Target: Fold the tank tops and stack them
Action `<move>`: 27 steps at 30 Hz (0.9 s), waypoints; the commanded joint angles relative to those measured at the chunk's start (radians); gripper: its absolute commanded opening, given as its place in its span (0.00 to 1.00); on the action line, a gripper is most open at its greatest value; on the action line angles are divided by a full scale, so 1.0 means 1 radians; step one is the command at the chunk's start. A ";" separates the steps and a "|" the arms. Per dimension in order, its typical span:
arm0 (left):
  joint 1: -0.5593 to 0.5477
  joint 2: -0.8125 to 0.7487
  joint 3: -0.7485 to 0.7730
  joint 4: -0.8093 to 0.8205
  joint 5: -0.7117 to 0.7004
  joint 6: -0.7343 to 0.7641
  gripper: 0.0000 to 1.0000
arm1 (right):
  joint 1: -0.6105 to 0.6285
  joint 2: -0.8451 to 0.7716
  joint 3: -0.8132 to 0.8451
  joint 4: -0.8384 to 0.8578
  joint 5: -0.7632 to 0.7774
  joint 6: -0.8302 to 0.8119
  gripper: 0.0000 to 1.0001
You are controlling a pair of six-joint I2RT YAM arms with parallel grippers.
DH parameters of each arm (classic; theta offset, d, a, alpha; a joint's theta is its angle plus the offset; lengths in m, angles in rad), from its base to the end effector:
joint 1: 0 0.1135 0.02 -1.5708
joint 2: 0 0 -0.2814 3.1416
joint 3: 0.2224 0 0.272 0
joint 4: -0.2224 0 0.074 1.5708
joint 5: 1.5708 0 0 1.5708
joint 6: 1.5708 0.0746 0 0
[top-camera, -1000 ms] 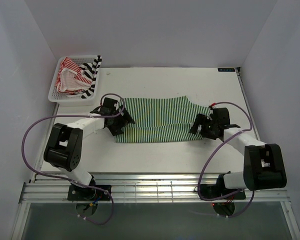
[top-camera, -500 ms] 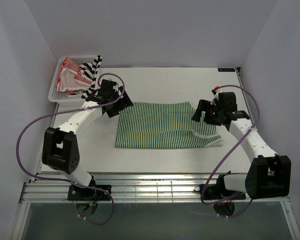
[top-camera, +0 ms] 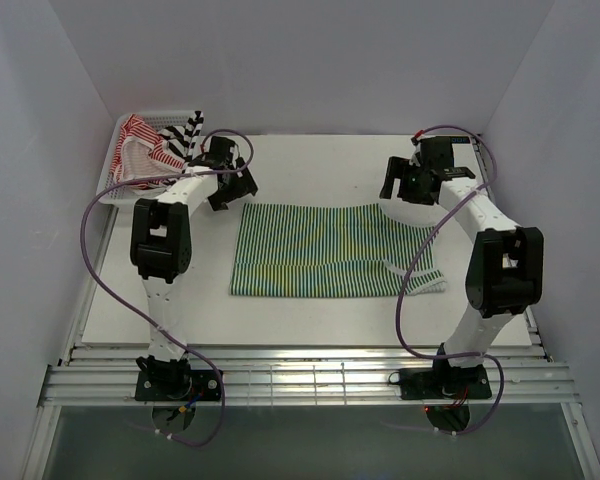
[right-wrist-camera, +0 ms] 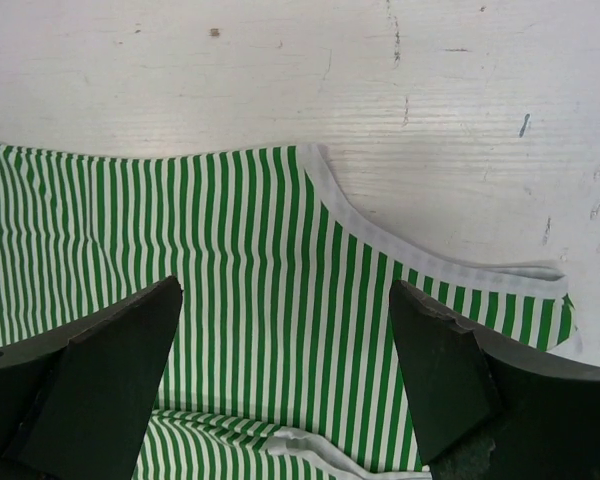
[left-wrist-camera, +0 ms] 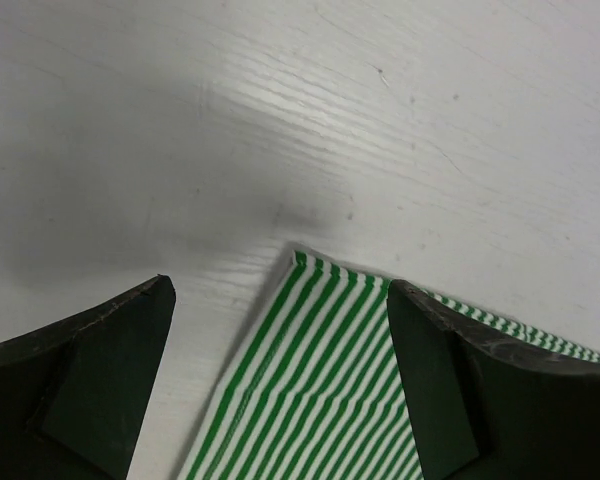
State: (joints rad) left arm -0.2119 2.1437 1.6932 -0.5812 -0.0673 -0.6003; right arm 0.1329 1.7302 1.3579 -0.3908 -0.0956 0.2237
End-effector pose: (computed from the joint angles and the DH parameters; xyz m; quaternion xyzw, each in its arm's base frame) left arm 0.5033 -0.1031 0.1611 -0.1947 0.9435 -0.0753 0.2573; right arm 0.4359 0.0655 0.2482 0.0229 0.9184 0.1129 0.3785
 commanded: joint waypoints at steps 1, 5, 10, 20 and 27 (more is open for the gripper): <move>0.002 0.011 0.074 -0.019 0.021 0.046 0.98 | 0.008 0.049 0.072 -0.022 0.023 -0.024 0.90; 0.008 0.071 0.095 -0.022 0.035 0.053 0.95 | 0.010 0.083 0.075 -0.019 0.031 -0.020 0.90; 0.008 0.093 0.092 -0.025 0.066 0.051 0.74 | 0.010 0.098 0.079 -0.016 0.043 -0.020 0.90; -0.004 0.096 0.017 -0.022 0.112 0.043 0.55 | 0.010 0.120 0.081 -0.017 0.051 -0.018 0.90; -0.027 0.081 -0.003 -0.035 0.017 0.054 0.44 | 0.010 0.126 0.079 -0.016 0.057 -0.021 0.90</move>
State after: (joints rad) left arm -0.2203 2.2402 1.7397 -0.5644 -0.0204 -0.5499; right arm 0.1390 1.8420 1.3983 -0.4141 -0.0505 0.2192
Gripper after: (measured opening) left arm 0.451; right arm 0.900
